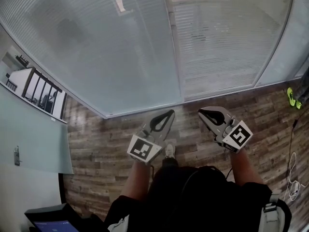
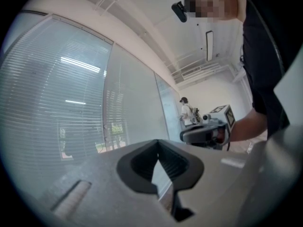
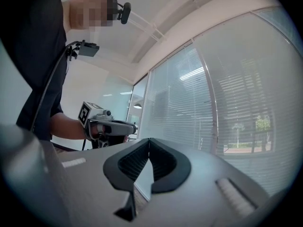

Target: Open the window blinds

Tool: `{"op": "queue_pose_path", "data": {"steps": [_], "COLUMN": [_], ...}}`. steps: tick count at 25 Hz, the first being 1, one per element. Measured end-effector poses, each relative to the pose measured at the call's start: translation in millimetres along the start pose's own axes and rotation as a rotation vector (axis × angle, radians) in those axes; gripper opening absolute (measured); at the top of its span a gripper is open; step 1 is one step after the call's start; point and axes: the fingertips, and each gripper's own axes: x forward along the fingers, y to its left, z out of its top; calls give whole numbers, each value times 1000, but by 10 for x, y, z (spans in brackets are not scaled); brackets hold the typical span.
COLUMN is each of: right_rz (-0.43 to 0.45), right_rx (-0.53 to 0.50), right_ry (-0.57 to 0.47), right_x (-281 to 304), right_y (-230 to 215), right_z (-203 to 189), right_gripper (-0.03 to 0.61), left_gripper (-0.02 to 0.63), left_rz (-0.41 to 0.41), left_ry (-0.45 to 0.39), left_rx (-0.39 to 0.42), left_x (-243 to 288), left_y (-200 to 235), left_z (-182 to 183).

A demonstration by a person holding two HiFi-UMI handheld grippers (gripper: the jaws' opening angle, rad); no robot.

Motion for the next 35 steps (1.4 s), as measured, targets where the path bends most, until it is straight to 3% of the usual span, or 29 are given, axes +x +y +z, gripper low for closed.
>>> {"op": "queue_pose_path", "data": {"steps": [13,22,35], "right_rz": [-60,-126,-154], "right_rx": [-19,-36,-32], "right_ry": [35,23,50], "right_x": [715,1267,2030], "right_y": [-613,-1018,-1242], "right_z": [-52,-74,-269], "right_gripper": [6,6,6], "left_gripper": [5,5,5], "left_rz": [-57,-137,-196], "left_ry": [-32,-8,-22], "left_rx": [-8,-24,-47], "left_x": [412,640,668], "left_y": [922,1477,2143], "left_z": [-107,-137,-352]}}
